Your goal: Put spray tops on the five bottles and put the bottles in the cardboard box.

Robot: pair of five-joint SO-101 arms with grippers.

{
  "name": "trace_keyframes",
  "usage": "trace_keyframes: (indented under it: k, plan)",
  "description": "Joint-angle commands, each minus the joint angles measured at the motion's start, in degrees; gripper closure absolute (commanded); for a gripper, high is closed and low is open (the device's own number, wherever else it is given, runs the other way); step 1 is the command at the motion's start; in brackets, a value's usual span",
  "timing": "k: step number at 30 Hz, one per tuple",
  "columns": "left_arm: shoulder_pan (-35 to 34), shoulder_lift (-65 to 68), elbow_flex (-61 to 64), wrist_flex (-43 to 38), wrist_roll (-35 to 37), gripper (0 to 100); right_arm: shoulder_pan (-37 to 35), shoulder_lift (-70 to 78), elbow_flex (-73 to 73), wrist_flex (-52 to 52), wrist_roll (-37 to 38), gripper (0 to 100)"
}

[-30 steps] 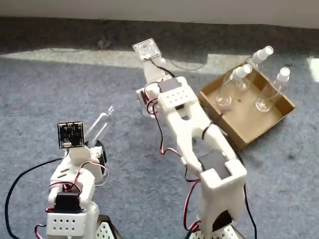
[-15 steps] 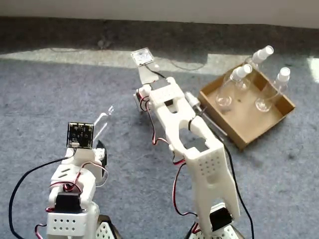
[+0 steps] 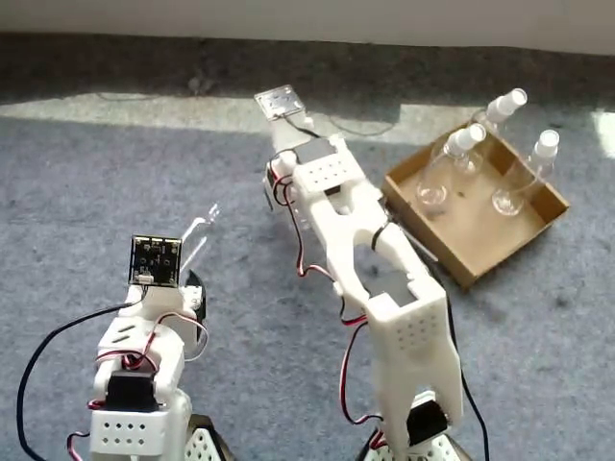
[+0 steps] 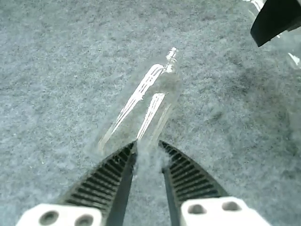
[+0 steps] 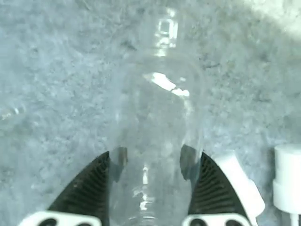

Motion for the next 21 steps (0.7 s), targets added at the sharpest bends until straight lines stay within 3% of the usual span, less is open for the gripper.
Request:
trace_keyframes:
  k: [1, 21]
  plan:
    - [1.10, -0.75, 0.66, -0.35, -0.62, 95, 0.13, -8.66, -2.59, 5.14, 0.53, 93.8]
    - [1.10, -0.75, 1.01, -0.26, -0.62, 95, -0.04, -38.20, -1.98, 27.03, 0.62, 93.8]
